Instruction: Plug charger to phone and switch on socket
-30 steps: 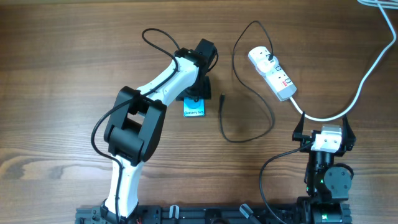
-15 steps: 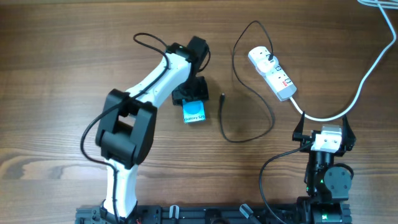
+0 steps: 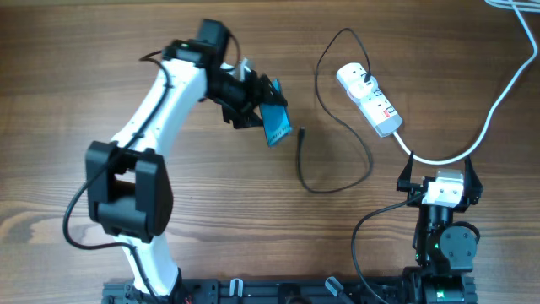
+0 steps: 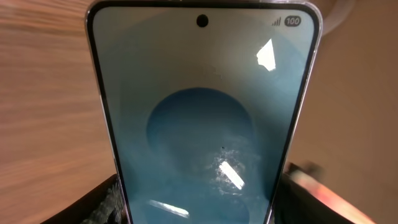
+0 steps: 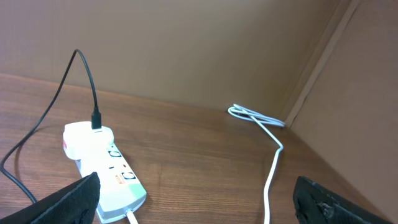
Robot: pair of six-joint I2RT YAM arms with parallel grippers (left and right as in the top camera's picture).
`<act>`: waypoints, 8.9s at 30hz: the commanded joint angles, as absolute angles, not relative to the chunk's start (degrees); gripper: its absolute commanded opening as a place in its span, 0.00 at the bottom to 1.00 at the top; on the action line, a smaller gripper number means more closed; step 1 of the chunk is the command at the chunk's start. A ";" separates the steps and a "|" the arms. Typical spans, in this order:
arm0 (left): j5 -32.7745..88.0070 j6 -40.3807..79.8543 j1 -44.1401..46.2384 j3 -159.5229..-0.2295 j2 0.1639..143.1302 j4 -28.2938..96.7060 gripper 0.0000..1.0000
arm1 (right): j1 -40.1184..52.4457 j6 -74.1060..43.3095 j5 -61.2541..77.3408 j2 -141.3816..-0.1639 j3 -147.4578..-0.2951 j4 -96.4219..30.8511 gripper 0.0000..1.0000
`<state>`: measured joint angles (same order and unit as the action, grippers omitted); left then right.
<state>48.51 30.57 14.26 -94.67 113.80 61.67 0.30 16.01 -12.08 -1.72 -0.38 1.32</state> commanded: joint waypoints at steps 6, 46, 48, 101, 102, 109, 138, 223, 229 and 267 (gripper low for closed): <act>85.12 30.94 5.13 -94.85 111.77 61.54 0.68 | 0.03 16.51 -12.62 -1.67 -0.30 1.48 1.00; 90.32 32.45 3.14 -94.85 111.77 65.21 0.63 | 0.03 -10.09 61.54 -32.03 -51.55 -11.86 1.00; 90.32 32.45 3.14 -94.85 111.77 65.21 0.63 | 0.21 -15.90 78.06 -37.45 -53.49 -4.62 1.00; 88.47 33.95 3.14 -94.85 111.77 65.23 0.63 | 50.30 -38.98 -21.19 -98.17 -100.47 -51.27 0.88; 88.47 33.95 3.14 -94.85 111.77 65.23 0.63 | 50.30 -38.96 -21.26 -98.52 -100.47 -51.31 0.85; 88.47 36.97 3.14 -94.85 111.77 65.21 0.63 | 50.30 -36.97 -24.75 -98.70 -100.47 -50.00 0.70; 85.89 37.17 3.14 -94.85 111.77 64.58 0.63 | 51.11 -32.32 -28.40 -101.23 -100.47 -47.00 0.39; 85.25 45.93 3.09 -94.85 111.77 63.26 0.46 | 51.05 -118.67 -29.65 -97.36 -100.55 -45.91 0.04; 85.52 45.93 3.09 -94.85 111.77 63.29 0.40 | 51.05 -118.69 -28.45 -97.38 -100.55 -45.47 0.05; 46.63 26.98 2.26 -94.85 106.04 61.19 0.04 | 27.86 -40.40 -14.81 -87.96 -98.50 -67.79 0.99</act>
